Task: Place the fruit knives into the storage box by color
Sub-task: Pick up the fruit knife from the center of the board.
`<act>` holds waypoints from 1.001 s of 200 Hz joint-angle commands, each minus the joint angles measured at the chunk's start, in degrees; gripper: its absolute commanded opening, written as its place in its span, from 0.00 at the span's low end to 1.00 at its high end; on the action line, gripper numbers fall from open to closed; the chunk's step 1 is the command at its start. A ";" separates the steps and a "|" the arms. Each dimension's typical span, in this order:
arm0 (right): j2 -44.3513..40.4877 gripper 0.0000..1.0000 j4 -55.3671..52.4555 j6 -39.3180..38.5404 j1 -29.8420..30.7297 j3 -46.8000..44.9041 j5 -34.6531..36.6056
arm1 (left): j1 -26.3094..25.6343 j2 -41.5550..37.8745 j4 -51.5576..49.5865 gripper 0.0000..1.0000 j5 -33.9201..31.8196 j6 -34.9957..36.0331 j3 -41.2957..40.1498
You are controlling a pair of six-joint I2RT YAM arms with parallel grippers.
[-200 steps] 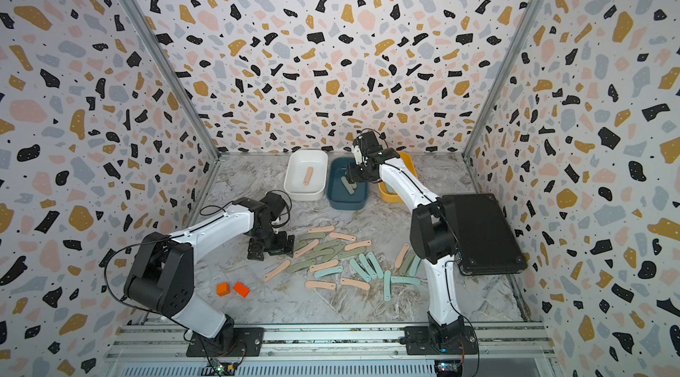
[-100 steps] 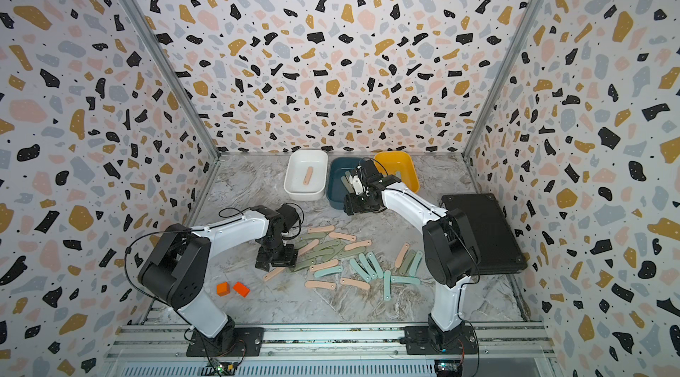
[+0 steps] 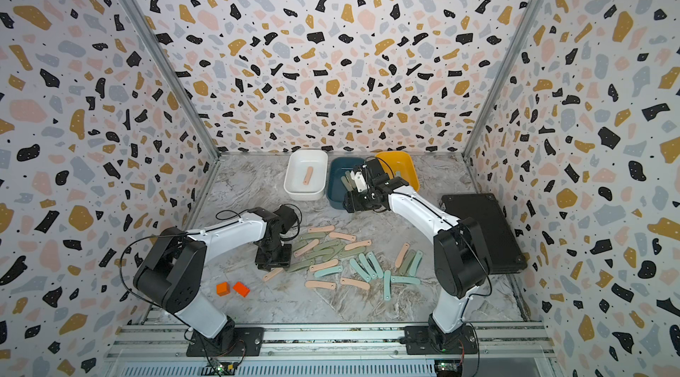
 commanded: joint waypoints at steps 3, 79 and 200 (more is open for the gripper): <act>-2.36 0.71 0.77 0.77 -0.05 -0.91 -0.95 | 0.17 -0.70 -0.78 0.55 -3.94 -2.11 -1.73; -3.77 0.72 1.64 0.87 0.15 -3.40 -1.29 | 0.88 -2.44 -1.43 0.47 -6.16 -3.89 -1.44; -4.47 0.72 2.22 1.32 0.11 -4.36 -1.91 | 0.96 -1.04 3.08 0.53 -1.76 -5.02 -5.65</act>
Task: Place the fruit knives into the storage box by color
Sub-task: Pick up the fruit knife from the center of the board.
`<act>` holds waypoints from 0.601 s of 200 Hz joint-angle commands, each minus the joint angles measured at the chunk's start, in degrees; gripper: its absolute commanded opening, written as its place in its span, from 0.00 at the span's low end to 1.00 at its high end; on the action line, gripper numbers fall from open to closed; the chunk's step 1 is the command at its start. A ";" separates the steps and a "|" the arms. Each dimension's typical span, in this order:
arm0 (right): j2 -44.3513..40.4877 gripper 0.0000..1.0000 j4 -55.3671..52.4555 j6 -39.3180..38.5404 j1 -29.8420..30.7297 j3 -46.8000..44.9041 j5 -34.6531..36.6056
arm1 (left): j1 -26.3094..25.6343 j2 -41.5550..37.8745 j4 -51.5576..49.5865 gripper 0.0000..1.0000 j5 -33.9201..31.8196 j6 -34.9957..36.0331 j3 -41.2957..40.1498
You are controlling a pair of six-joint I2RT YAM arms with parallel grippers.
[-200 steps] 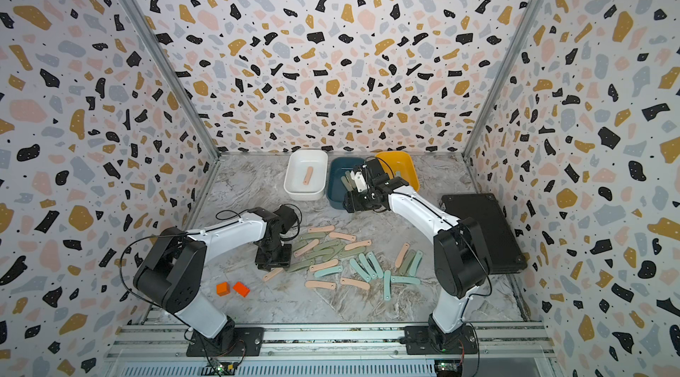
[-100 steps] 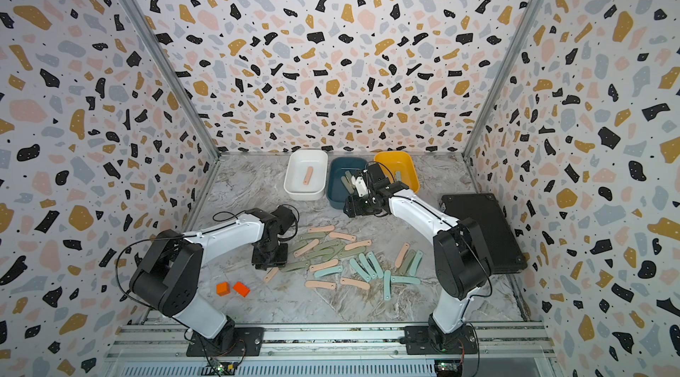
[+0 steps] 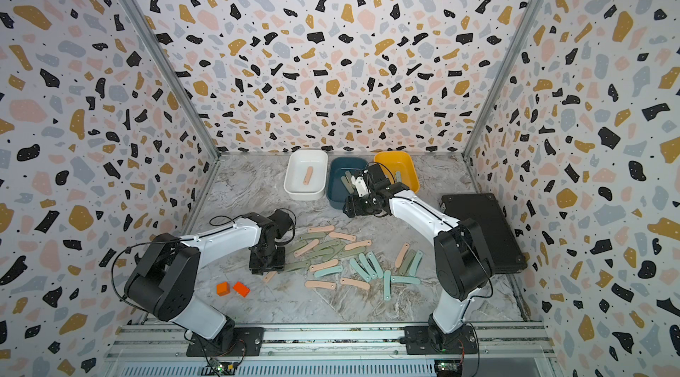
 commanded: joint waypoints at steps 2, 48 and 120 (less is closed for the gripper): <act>-3.38 0.72 -0.23 0.41 0.10 -0.49 -0.23 | 0.26 1.14 1.13 0.53 1.10 -0.56 -0.86; -3.77 0.73 -0.43 0.58 0.11 -0.65 -0.10 | 0.26 3.12 1.88 0.41 0.35 0.12 -0.33; -5.47 0.80 -0.76 1.53 0.35 -2.70 0.32 | 0.26 0.98 -0.12 0.17 -1.07 0.85 1.50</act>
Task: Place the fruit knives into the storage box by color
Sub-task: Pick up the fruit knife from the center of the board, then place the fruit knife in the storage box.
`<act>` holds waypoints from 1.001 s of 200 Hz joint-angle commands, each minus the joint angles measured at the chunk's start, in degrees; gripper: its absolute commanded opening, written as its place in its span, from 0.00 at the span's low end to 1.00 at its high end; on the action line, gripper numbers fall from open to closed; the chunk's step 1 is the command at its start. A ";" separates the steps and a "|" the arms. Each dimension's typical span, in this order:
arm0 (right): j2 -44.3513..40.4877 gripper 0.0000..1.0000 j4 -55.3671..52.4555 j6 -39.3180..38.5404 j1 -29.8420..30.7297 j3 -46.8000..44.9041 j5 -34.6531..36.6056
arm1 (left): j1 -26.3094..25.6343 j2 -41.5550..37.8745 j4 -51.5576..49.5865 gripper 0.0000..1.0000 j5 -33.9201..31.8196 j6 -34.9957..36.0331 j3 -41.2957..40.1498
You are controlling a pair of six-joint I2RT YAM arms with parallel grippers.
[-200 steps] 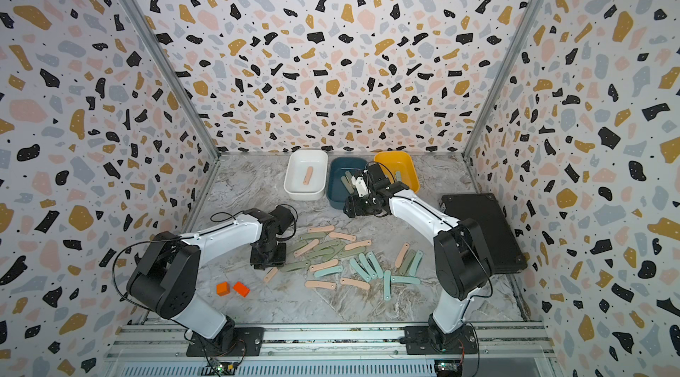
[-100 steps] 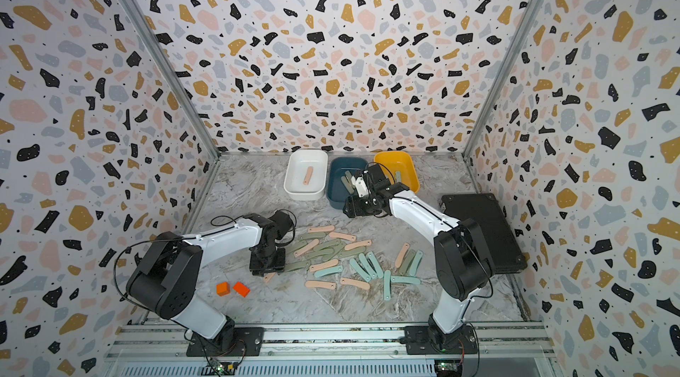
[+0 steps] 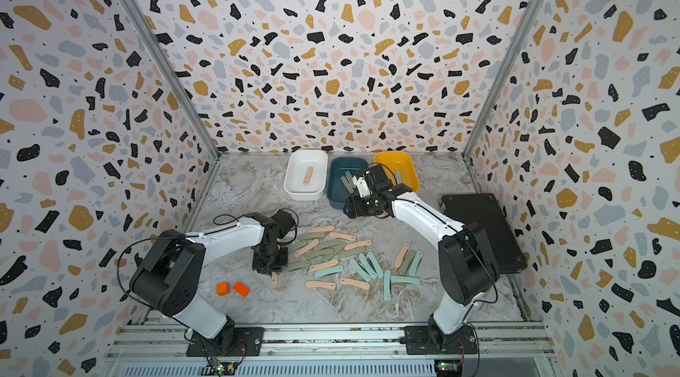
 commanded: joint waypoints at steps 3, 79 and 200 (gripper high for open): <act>-2.94 0.81 -0.77 0.69 0.37 -0.93 0.21 | 0.33 -0.72 -1.08 0.17 -3.00 0.28 0.86; -6.64 1.00 -2.42 0.77 0.30 -4.56 3.19 | 1.94 2.16 -9.32 0.13 -7.55 6.81 23.04; -13.63 1.00 -5.32 1.11 -1.78 -12.36 4.91 | 7.97 41.35 -23.34 0.10 -12.00 16.81 87.40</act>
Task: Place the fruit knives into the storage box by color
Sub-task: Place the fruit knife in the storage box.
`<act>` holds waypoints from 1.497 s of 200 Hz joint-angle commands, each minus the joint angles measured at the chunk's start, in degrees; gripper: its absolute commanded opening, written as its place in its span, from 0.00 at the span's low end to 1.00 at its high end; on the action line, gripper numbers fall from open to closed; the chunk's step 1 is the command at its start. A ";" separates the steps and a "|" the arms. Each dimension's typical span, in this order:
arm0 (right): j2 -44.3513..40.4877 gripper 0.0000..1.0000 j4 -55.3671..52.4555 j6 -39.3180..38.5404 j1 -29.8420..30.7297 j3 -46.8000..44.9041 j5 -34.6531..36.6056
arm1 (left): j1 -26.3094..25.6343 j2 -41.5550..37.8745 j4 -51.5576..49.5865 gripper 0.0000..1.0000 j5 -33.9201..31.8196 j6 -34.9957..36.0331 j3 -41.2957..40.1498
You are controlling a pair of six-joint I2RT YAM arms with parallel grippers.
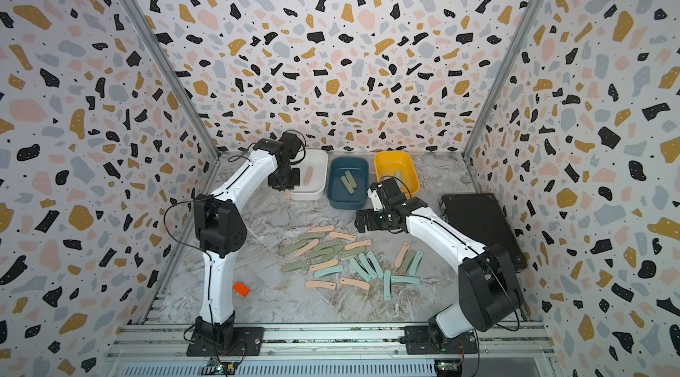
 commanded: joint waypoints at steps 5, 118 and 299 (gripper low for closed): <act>-2.41 1.00 -1.91 -0.12 -0.23 -0.45 0.21 | 0.08 5.81 -4.05 0.10 -0.92 3.41 11.49; -6.30 1.00 -0.13 3.24 -0.54 -6.51 -2.44 | 1.27 18.71 10.48 0.12 2.91 7.64 16.06; -13.11 0.61 -18.31 17.11 6.75 -18.93 11.00 | -7.45 -21.90 15.53 0.99 20.48 -4.29 -32.12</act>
